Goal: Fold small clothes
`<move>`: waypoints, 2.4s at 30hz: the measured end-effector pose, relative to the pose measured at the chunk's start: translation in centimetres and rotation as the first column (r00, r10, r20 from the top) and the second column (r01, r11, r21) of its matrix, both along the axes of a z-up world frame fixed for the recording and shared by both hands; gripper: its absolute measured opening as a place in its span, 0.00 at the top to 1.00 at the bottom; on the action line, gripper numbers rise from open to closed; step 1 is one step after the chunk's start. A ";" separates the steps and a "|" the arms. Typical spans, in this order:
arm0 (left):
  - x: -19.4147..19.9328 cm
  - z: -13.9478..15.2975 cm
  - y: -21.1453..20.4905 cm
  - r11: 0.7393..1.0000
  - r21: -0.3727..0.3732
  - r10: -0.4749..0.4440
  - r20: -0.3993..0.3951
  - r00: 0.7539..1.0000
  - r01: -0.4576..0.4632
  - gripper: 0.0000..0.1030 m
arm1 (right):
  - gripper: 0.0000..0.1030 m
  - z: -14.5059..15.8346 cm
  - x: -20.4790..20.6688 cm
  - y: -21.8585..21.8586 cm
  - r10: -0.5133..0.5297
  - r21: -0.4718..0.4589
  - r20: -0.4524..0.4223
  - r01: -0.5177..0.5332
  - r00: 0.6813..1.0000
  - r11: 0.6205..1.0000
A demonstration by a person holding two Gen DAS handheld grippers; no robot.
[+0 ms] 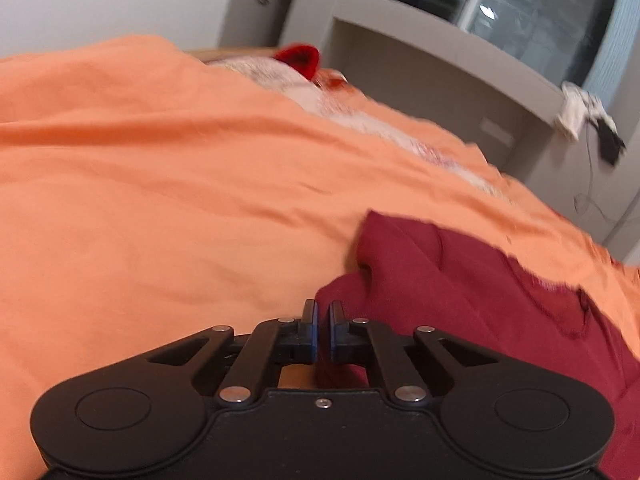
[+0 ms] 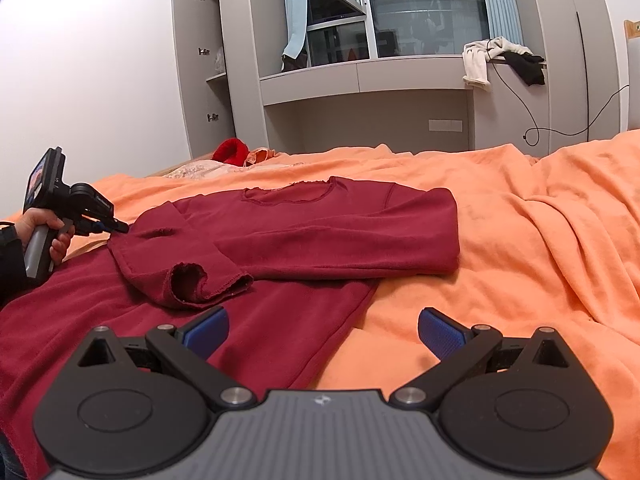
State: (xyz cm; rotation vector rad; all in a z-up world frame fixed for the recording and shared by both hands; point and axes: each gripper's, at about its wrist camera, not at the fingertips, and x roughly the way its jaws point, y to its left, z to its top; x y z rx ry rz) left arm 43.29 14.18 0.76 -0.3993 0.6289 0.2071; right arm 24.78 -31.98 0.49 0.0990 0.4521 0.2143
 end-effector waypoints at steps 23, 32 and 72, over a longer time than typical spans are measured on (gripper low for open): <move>-5.6 4.3 -0.4 0.995 0.079 0.058 0.052 0.997 -0.062 0.23 | 0.00 0.0 -0.4 0.2 -0.002 -0.022 0.015 0.003 1.000 1.000; -14.2 8.3 -2.9 0.984 0.177 -0.031 0.153 0.988 0.003 0.01 | 0.00 0.6 -2.2 0.7 0.016 -0.039 0.085 -0.012 0.996 0.999; -32.3 2.5 -9.9 0.848 0.388 -0.417 0.068 0.906 0.361 0.01 | 0.01 -5.0 -15.3 12.5 0.346 -0.875 0.015 -0.155 0.938 0.458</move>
